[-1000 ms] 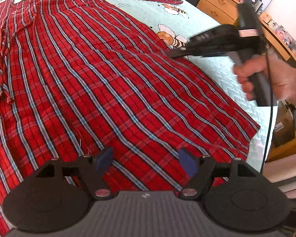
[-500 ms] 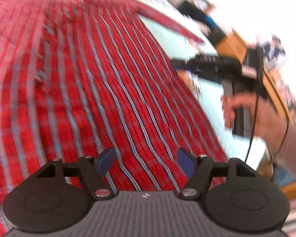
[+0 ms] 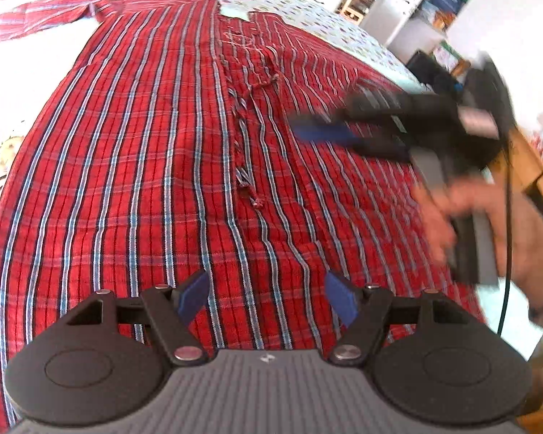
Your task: Fold clothes
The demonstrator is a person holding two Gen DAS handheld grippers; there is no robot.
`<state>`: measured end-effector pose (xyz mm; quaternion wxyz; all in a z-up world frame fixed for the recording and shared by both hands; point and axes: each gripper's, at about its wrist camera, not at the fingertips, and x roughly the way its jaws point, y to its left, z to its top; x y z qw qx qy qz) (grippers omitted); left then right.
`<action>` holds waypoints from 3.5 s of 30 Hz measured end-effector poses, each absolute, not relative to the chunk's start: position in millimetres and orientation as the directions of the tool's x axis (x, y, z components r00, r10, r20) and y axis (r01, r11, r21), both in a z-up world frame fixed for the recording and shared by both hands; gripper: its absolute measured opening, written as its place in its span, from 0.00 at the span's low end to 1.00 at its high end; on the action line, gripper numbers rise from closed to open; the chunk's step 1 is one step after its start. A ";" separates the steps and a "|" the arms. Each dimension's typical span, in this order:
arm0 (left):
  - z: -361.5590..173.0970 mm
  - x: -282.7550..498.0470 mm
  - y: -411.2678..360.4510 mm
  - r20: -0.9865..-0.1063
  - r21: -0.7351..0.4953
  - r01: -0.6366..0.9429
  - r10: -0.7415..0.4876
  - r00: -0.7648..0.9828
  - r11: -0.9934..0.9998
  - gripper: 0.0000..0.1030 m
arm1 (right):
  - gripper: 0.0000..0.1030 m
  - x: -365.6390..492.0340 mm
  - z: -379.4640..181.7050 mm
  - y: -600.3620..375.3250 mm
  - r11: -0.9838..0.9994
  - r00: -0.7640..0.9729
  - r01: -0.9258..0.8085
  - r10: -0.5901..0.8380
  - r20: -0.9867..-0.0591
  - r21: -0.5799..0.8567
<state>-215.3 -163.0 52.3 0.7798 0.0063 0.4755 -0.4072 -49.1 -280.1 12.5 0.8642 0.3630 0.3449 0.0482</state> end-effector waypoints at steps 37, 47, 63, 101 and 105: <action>55.7 -142.7 -71.4 -0.644 -0.539 0.310 -0.620 0.448 0.783 0.72 | 0.41 13.1 -32.9 -366.5 0.605 0.814 0.367 0.158 -0.559 0.706; 83.8 39.0 57.3 -0.511 -0.600 -0.039 -0.345 0.787 0.799 0.76 | 0.55 173.8 -18.8 -285.6 0.540 0.912 0.060 0.313 -0.267 0.840; 49.4 272.0 94.9 -0.642 -0.382 -0.059 -0.219 0.734 0.922 0.73 | 0.67 326.9 -74.5 -211.6 0.324 0.812 -0.325 0.577 0.086 0.889; 41.5 349.2 58.3 -0.686 0.006 0.042 -0.027 0.727 0.999 0.41 | 0.74 291.1 -86.3 -227.5 0.151 0.824 -0.333 0.526 0.209 0.931; 54.8 334.6 84.6 -0.671 -0.093 -0.133 0.037 0.741 0.987 0.81 | 0.74 289.4 -84.9 -226.3 0.148 0.825 -0.332 0.525 0.210 0.932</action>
